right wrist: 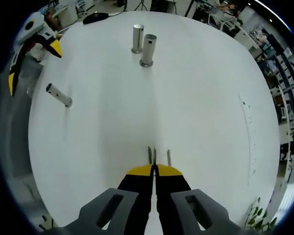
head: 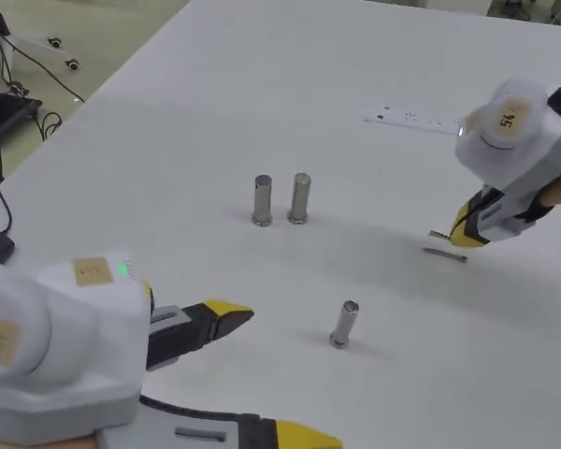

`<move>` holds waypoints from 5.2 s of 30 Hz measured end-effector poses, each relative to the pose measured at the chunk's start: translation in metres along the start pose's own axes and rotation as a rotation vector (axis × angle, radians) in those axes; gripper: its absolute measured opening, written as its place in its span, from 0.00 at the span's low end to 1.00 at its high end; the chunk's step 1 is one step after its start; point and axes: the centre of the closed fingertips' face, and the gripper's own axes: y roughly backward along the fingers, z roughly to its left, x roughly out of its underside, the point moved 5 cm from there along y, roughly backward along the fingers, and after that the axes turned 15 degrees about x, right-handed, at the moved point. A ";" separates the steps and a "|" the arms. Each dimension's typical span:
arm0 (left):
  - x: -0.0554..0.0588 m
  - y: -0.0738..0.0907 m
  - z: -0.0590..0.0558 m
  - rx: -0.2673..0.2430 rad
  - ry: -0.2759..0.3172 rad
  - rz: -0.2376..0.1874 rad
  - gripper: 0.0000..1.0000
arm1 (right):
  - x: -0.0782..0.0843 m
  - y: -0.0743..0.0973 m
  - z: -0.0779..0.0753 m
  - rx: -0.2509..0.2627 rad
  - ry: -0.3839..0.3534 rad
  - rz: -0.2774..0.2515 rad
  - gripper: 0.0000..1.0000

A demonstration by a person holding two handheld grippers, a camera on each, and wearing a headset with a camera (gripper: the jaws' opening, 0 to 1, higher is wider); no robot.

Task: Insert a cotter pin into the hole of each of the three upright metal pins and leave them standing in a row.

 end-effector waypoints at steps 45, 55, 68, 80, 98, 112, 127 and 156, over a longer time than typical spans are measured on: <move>-0.053 -0.044 0.012 0.130 0.191 -0.081 0.41 | -0.039 0.111 0.109 0.184 -0.072 -0.445 0.01; -0.061 -0.054 0.005 0.192 0.210 -0.082 0.26 | -0.047 0.120 0.121 0.207 -0.032 -0.501 0.01; -0.066 -0.061 -0.004 0.231 0.163 -0.055 0.13 | -0.052 0.122 0.124 0.237 0.022 -0.524 0.01; -0.069 -0.061 -0.009 0.244 0.164 -0.045 0.08 | -0.056 0.123 0.126 0.249 0.013 -0.527 0.01; -0.069 -0.059 -0.004 0.215 0.136 0.007 0.01 | -0.060 0.124 0.128 0.253 0.041 -0.522 0.01; -0.063 -0.057 -0.003 0.202 0.214 0.053 0.00 | -0.060 0.121 0.134 0.251 0.051 -0.512 0.02; -0.057 -0.047 -0.001 0.185 0.218 0.070 0.00 | -0.057 0.122 0.132 0.220 -0.017 -0.556 0.22; -0.057 -0.035 -0.025 0.416 -0.347 0.128 0.00 | -0.046 0.126 0.149 -0.287 -0.595 -0.755 0.24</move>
